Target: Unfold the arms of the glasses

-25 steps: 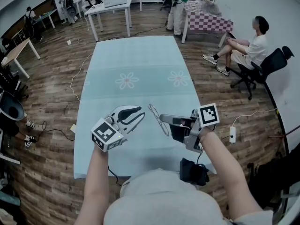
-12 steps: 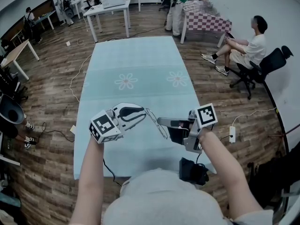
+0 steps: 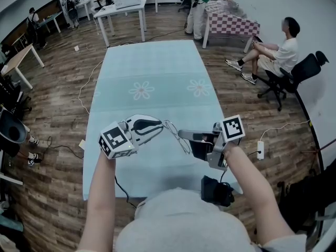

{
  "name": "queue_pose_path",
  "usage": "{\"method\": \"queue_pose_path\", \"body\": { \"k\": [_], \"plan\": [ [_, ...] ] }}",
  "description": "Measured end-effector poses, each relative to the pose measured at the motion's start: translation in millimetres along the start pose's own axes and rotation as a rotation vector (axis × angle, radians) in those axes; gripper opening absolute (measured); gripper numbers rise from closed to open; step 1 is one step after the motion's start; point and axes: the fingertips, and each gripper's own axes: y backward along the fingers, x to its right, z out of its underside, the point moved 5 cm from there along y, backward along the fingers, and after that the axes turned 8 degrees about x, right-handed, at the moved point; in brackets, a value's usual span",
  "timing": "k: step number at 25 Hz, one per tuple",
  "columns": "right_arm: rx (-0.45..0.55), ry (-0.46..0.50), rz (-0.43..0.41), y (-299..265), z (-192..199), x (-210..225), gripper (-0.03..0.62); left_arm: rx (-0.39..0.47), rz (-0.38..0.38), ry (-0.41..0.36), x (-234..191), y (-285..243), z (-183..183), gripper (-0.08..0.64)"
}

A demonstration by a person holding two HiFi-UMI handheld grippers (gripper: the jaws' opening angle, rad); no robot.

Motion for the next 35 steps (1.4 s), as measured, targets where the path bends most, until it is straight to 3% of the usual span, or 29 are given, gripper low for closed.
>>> {"method": "queue_pose_path", "body": {
  "k": [19,35],
  "plan": [
    [0.097,-0.013,0.051,14.0,-10.2,13.1,0.011,0.009,-0.015,0.02,13.0,21.1,-2.5,0.044],
    [0.171,0.004,0.083,32.3,-18.1,16.9,0.011,0.008,0.041,0.003,45.9,32.4,-11.1,0.043]
  ]
}}
